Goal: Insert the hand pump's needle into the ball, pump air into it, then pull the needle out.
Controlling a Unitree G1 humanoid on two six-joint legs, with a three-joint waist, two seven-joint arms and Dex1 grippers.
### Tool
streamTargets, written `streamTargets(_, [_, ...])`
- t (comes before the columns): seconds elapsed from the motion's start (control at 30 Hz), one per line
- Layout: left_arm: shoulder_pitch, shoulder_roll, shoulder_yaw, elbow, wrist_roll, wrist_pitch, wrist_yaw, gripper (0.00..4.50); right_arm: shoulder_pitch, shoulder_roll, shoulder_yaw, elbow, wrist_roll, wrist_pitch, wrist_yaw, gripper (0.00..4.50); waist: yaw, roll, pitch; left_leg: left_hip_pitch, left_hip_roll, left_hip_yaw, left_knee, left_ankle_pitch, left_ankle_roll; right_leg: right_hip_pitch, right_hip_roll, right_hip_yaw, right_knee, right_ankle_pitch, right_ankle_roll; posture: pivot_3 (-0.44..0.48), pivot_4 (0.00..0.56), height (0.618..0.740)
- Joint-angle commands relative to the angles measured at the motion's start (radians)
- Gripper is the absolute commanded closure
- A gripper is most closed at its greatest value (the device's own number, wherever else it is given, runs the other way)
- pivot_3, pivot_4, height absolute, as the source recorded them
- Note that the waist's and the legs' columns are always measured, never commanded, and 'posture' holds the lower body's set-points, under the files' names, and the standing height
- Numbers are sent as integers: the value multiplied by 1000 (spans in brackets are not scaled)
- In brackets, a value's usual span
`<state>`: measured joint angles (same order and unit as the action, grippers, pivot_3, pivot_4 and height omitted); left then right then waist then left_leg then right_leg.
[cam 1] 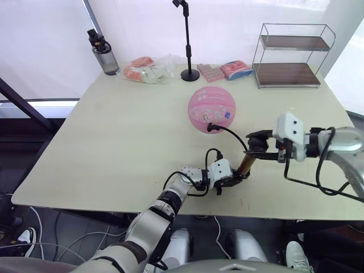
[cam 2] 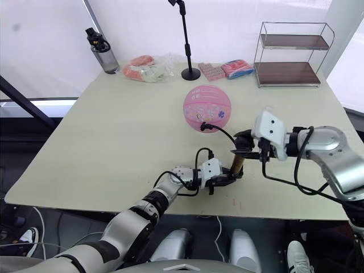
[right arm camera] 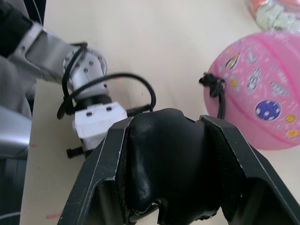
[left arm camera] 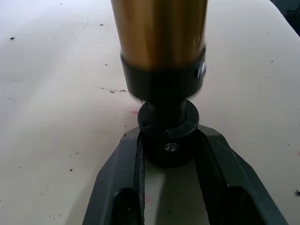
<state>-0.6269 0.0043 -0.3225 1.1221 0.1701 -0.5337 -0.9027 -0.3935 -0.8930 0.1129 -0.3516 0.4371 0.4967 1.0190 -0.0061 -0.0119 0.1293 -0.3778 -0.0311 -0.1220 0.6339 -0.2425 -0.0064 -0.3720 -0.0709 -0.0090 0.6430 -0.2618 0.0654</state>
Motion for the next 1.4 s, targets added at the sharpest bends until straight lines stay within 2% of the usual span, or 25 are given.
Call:
streamTargets(0.03, [34,23,-27,60,40,19,-21,3413,66,39,107,67,-130,-46,-32,2704,-1,0,0,0,0,-1,0,0,0,0,0,0,0,0,0,0,150,731])
streamTargets(0.27, [24,17,-15,49,17,57,-63,3413,73,47,111,87,-182,-93,-39,2704,-7,-3,-3,2,1,-1,0,0,0,2,1,-1,0,0,0,0,150,731])
streamTargets(0.3, [22,17,-13,45,13,66,-68,2460,71,47,107,88,-181,-92,-38,2704,-7,-4,-3,2,1,-1,0,0,0,2,1,-1,0,0,0,0,150,731])
streamTargets(0.33, [21,18,-10,41,9,74,-74,2213,69,47,104,87,-180,-91,-38,2704,-7,-5,-3,2,1,-1,0,0,0,2,1,-1,0,0,0,0,150,731])
streamTargets(0.4, [20,21,-6,30,0,82,-95,1141,63,46,98,88,-177,-88,-38,2704,-7,-6,-3,1,1,-1,0,0,0,2,0,-1,0,0,0,0,150,731])
streamTargets(0.47, [23,28,-4,13,-7,77,-111,520,59,45,93,89,-177,-87,-40,2704,-7,-7,-2,1,0,-1,0,0,0,2,0,-1,0,0,0,0,150,731])
streamTargets(0.5, [25,37,0,-7,-15,68,-125,30,57,44,88,88,-176,-87,-41,2704,-7,-7,-2,1,0,-1,0,0,0,1,0,-1,0,0,0,0,150,731])
streamTargets(0.8, [79,151,61,-311,-166,106,-287,30,55,51,37,52,-138,-77,-50,2704,-6,-5,12,-1,1,-4,0,0,0,-1,0,0,0,1,-2,0,150,731])
streamTargets(1.07, [135,333,123,-652,-327,301,-416,30,89,77,-1,41,-126,-93,-62,2704,-6,-4,21,-6,1,-5,0,0,0,-6,0,2,0,4,-7,0,150,731])
streamTargets(1.27, [198,423,198,-855,-493,444,-477,30,111,77,-17,29,-125,-98,-63,2704,-6,-4,22,-5,2,-4,0,0,0,-6,-1,2,0,2,-4,0,150,731])
streamTargets(1.4, [229,469,234,-933,-568,513,-492,30,120,76,-31,22,-119,-106,-64,2704,-5,-3,23,-5,2,-5,0,0,0,-6,-1,2,0,2,-4,0,150,731])
